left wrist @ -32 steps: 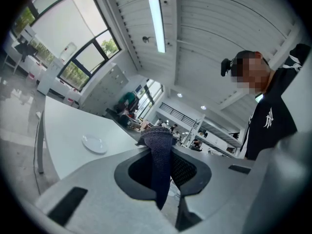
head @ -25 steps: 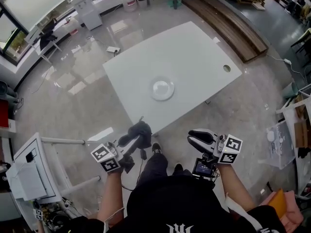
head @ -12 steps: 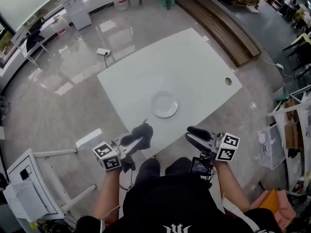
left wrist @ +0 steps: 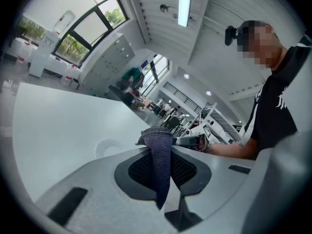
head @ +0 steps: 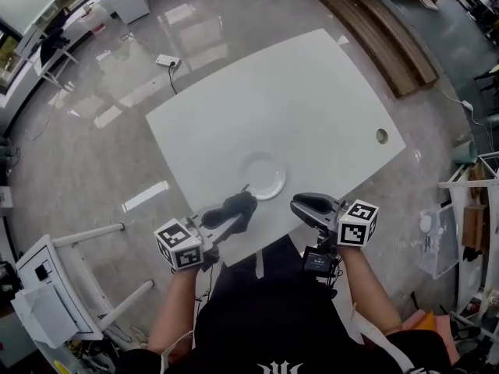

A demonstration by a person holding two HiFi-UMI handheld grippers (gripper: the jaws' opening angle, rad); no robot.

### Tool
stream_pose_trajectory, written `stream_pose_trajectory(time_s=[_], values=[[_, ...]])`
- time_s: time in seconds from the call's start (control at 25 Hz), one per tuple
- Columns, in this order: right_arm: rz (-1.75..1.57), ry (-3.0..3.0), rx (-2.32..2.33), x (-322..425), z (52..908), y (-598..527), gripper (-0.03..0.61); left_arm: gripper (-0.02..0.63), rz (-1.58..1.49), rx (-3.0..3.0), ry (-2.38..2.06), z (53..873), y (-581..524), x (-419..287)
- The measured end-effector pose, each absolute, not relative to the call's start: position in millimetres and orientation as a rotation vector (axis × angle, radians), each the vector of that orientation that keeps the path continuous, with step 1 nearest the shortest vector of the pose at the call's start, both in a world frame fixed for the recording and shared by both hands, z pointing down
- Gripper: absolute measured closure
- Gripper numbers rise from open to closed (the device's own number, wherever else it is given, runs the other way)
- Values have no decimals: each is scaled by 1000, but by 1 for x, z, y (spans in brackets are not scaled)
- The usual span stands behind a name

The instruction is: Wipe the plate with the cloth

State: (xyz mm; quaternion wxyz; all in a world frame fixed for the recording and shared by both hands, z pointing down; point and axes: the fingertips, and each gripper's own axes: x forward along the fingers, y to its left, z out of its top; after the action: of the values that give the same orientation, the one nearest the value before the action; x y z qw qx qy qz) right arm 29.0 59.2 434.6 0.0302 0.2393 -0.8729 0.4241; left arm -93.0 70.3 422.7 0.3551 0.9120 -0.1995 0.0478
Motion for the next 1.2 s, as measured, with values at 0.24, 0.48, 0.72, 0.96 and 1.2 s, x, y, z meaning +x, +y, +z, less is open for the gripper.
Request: stream_pose_trajectory(time_s=[0.24, 0.48, 0.72, 0.96, 1.2], values=[[1442, -2527, 650, 53, 497, 18, 503, 563, 294, 2310, -512, 454, 38, -44], [1557, -2374, 616, 58, 549, -10, 488, 563, 336, 2276, -523, 475, 3, -26], [1638, -2245, 628, 52, 579, -18, 455, 563, 478, 2312, -476, 501, -11, -14], [1709, -2139, 640, 50, 594, -28, 453, 563, 665, 2408, -405, 521, -18, -4], [1727, -2013, 628, 44, 606, -28, 505, 563, 878, 2498, -335, 539, -14, -1]])
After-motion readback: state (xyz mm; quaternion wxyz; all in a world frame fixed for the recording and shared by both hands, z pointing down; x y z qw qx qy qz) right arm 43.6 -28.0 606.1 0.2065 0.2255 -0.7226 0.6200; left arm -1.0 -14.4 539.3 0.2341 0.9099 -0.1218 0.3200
